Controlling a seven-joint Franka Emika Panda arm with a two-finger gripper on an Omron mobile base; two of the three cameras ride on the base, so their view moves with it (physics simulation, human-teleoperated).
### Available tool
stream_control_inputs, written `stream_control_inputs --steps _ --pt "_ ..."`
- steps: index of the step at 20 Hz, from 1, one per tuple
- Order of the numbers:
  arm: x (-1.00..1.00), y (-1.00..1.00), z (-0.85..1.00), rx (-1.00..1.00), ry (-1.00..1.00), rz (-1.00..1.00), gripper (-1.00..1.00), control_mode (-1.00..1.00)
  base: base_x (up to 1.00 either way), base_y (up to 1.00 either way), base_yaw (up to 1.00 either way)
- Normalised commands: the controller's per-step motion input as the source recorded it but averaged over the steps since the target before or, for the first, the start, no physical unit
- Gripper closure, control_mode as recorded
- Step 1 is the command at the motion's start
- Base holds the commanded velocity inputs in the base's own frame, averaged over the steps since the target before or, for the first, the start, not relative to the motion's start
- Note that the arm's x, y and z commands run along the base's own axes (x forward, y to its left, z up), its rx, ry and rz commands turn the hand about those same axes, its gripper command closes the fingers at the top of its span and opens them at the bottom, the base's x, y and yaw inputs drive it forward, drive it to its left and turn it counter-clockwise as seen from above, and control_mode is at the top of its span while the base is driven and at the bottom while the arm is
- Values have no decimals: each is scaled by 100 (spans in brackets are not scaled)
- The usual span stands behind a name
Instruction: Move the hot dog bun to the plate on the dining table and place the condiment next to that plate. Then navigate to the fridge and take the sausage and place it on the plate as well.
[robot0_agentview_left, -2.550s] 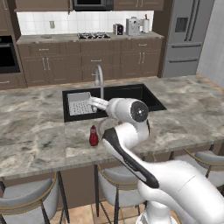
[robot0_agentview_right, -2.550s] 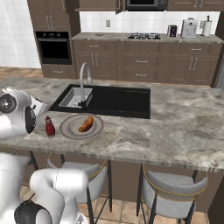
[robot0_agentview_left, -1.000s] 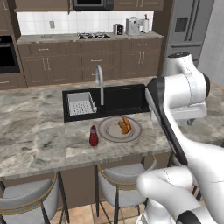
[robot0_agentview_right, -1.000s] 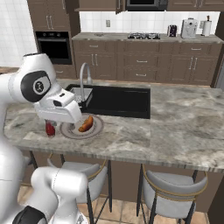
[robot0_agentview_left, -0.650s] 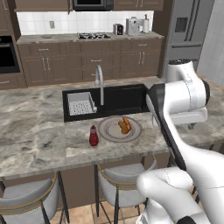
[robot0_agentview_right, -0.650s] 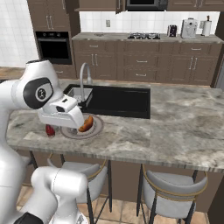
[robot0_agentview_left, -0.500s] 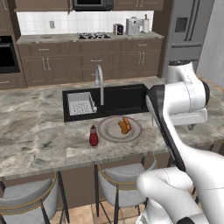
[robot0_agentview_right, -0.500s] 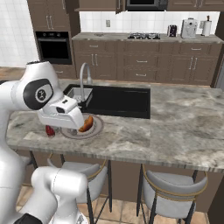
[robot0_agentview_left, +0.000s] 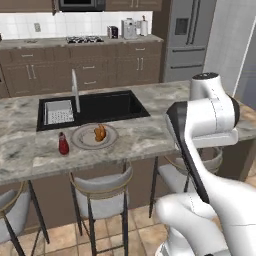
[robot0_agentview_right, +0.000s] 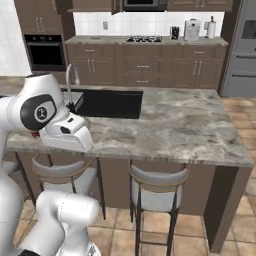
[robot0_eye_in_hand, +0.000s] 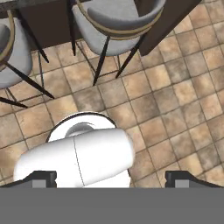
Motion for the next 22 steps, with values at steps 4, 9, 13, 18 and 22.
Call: stream_control_inputs --steps 4,9,13,18,22 --pt "0 0 0 0 0 0 -100 100 0 -100 -2" --pt "0 0 0 0 0 0 -100 100 16 -100 0" --pt "0 0 0 0 0 0 -100 100 29 -100 0" --pt "0 0 0 0 0 0 -100 100 34 -100 0" --pt "0 0 0 0 0 0 -100 100 49 -100 0"
